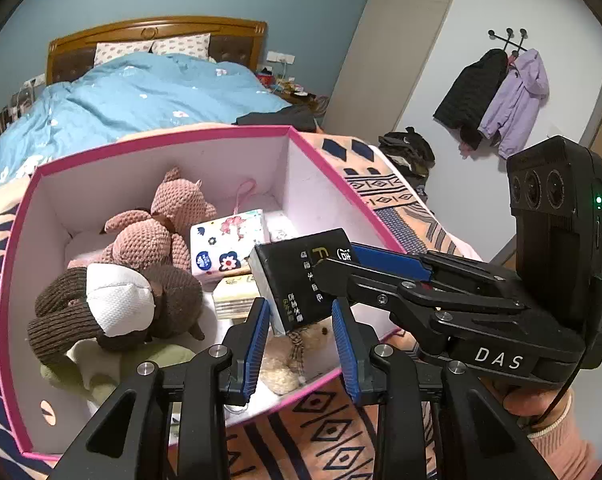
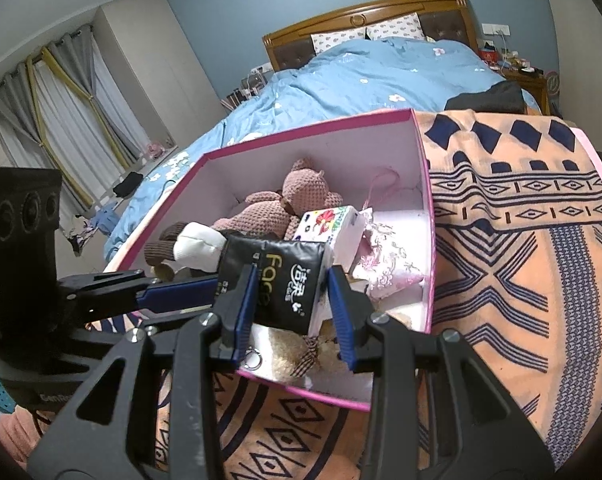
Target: Organize objects
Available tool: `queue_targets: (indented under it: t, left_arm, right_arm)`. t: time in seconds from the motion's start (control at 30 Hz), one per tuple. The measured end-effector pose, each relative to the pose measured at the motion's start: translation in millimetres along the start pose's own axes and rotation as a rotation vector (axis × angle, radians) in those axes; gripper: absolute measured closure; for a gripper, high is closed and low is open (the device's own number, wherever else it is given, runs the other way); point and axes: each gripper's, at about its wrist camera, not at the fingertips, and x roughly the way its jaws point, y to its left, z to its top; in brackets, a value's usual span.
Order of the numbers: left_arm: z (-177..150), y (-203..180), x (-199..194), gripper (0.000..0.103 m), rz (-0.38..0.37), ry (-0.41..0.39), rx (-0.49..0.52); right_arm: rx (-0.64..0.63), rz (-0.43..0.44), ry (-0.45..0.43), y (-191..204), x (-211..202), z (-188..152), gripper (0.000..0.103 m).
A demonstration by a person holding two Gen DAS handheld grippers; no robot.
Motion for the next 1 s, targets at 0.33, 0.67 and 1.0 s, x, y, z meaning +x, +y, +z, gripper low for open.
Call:
queue_targets:
  t: [0.33,0.67,1.0]
  left_arm:
    - [-6.4,9.8,1.7,0.065,0.040,-0.012,-0.022]
    - [-42.5,-5.4,-56.3,0.011,0.144,-0.216,0.053]
    - [-97.6,-2.0,-82.0,0.008,0.306,-0.257,-0.003]
  right_arm:
    - [-0.011,-0.050,-0.010,-0.2,-0.6,-2.4,0.063]
    - [-0.090,-0.069,-0.124,25.1,-42.0,-32.0,0.024]
    - [-0.178,-0.207,-0.165,63.8,-59.4,-100.3,0.000]
